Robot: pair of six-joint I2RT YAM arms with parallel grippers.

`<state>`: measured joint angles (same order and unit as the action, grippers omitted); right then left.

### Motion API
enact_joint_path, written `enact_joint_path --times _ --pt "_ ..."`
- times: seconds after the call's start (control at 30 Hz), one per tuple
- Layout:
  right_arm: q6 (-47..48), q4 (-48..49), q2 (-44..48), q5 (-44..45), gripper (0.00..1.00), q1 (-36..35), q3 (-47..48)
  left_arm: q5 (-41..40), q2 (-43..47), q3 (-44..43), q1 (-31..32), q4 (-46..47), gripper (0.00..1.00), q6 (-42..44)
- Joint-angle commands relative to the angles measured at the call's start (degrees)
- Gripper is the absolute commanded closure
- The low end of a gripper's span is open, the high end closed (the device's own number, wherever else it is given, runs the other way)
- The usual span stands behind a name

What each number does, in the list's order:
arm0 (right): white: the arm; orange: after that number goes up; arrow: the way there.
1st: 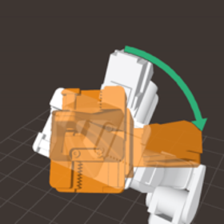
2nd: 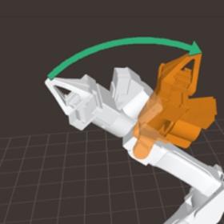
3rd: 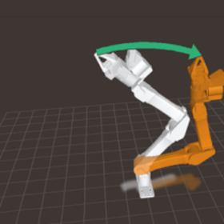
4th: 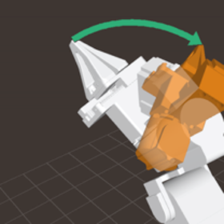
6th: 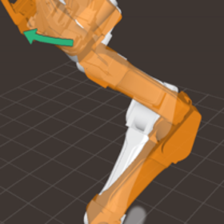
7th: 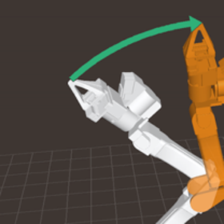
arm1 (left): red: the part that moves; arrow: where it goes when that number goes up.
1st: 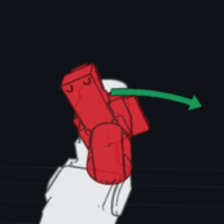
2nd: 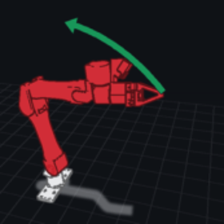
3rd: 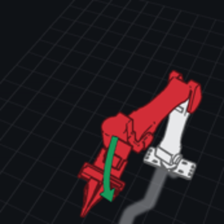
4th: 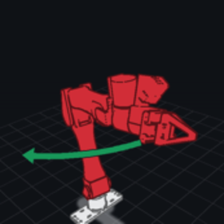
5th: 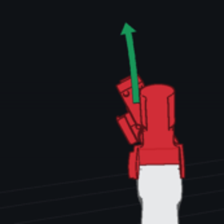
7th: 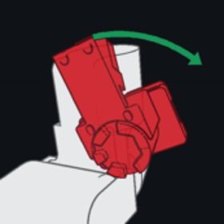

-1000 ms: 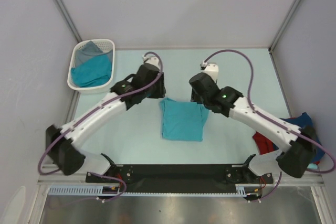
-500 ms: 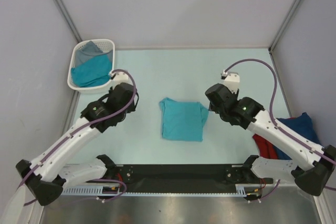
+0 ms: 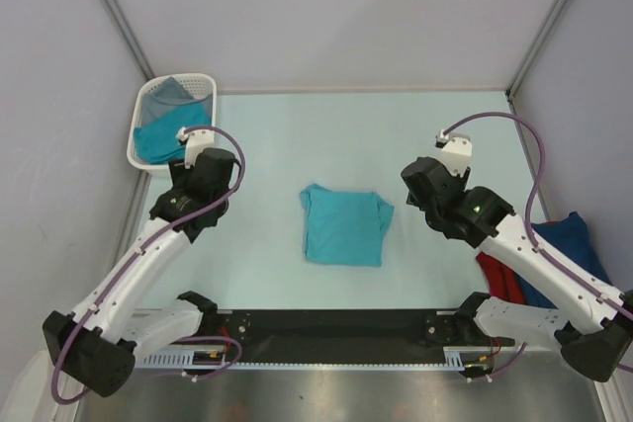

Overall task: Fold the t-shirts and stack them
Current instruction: Smooth out wrinkles on the folded tshirt

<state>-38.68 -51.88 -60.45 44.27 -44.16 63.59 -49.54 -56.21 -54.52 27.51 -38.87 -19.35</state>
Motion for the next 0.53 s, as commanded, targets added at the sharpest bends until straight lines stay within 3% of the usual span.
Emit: enact_joint_path --times 0.0,0.03,0.07,0.1,0.4,0.5 --pt "1.1 2.0 1.2 -2.3 0.4 0.9 1.2 10.9 -1.4 -4.1 -4.3 1.7 0.31 -2.1" --pt "1.7 2.0 1.2 -2.7 0.39 1.4 1.3 15.7 -2.1 -4.8 -5.1 1.3 0.22 -2.3" --pt "1.7 1.7 0.9 -3.6 0.39 2.8 1.5 16.6 -3.3 -6.1 -6.1 0.7 0.04 -3.3" --pt "1.7 0.8 0.6 -4.3 0.37 3.6 2.1 17.4 -3.7 -6.7 -6.4 -0.3 0.01 -3.9" --pt "3.5 0.5 0.2 -5.7 0.36 7.1 1.9 22.3 -3.8 -5.5 -7.1 1.2 0.0 -6.4" --pt "4.4 0.8 0.2 -5.9 0.36 7.4 2.1 20.2 -4.7 -5.3 -7.3 1.1 0.0 -8.1"
